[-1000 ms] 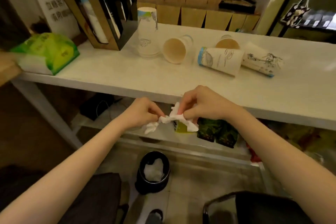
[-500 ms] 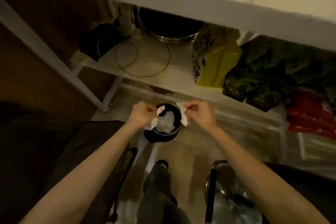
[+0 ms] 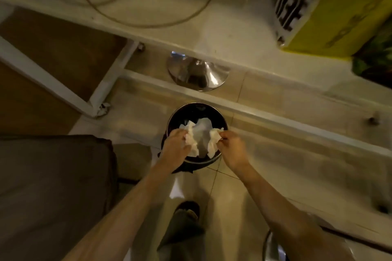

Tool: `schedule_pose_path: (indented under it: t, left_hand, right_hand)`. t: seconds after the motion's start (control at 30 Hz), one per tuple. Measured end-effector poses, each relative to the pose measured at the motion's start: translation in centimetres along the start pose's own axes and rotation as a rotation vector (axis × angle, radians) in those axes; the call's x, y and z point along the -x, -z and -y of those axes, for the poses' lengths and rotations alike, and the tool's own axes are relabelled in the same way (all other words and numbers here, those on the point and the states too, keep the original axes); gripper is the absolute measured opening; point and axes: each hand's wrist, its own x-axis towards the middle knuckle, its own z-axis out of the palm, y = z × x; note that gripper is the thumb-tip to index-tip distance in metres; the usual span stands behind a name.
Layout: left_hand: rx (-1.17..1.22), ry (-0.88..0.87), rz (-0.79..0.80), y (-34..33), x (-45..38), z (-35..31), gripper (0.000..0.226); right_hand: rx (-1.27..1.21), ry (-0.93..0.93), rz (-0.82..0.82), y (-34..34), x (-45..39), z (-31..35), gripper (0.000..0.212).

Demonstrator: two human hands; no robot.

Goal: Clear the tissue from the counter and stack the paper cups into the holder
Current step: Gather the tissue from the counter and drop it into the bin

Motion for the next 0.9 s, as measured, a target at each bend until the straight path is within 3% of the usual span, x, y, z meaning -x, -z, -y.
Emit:
schedule_pose_path:
  t: [0.23, 0.43, 0.67, 0.9]
  left_hand:
    - [0.026, 0.054, 0.033, -3.9, -3.8, 2.9, 0.046]
    - [0.019, 0.112, 0.098, -0.7, -1.9, 1.0, 0.057]
    - [0.069, 0.030, 0.115, 7.3, 5.6, -9.0, 0.062]
    - [-0.107, -0.250, 0.007, 16.7, 14.8, -20.9, 0.044]
  right_hand:
    - [-0.047, -0.056, 0.191, -4.0, -3.9, -2.2, 0.034]
    - [-0.034, -0.051, 0.184, -1.5, -2.3, -0.2, 0.049]
    - [-0.009, 0.057, 0.138, 7.6, 5.3, 9.3, 0.050]
    - [-0.047, 0.169, 0.075, 19.0, 15.6, 19.8, 0.044]
